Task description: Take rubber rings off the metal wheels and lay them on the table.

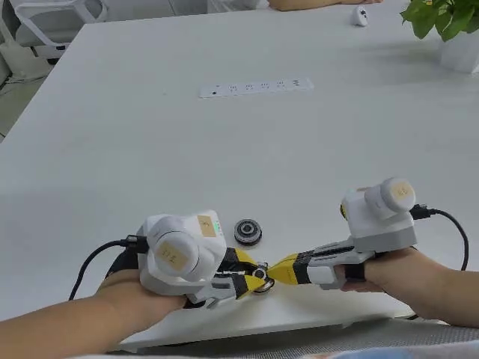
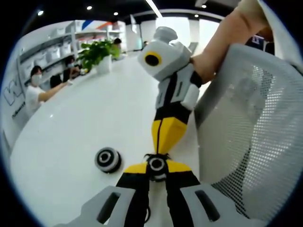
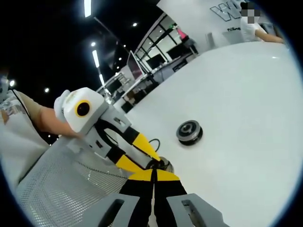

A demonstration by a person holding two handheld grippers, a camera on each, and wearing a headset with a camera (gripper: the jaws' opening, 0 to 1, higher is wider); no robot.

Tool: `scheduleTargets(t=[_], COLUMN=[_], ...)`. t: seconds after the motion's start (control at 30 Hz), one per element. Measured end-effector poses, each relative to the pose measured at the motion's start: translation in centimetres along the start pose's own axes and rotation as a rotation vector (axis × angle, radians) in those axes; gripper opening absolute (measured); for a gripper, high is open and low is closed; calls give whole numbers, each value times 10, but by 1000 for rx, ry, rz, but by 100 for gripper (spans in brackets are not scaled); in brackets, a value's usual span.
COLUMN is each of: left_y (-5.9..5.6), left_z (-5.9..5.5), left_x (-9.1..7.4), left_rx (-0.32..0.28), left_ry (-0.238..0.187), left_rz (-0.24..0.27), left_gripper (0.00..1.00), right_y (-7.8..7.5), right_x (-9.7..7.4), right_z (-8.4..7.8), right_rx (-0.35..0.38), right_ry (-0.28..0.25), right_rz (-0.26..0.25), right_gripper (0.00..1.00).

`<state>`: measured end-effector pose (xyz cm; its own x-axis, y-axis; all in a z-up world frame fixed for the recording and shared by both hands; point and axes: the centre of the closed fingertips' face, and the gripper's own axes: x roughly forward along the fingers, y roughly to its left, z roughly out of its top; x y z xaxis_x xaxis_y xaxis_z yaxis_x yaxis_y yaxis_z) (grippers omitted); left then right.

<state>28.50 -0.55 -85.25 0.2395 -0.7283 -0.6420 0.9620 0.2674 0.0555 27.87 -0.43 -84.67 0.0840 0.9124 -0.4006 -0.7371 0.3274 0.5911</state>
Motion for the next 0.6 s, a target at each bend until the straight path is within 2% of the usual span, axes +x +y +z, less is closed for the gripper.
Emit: scheduleTargets(t=[0.43, 0.6], left_y=[-1, -6], left_z=[-1, 4], left_x=[1, -1], left_rx=[4, 4], left_ry=[-3, -2], left_rz=[-3, -3], left_gripper=[12, 12], right_y=[5, 5], right_x=[1, 1], right_z=[1, 2], right_rx=[-5, -4], right_ry=[-8, -13], right_rz=[21, 26], right_gripper=[0, 0])
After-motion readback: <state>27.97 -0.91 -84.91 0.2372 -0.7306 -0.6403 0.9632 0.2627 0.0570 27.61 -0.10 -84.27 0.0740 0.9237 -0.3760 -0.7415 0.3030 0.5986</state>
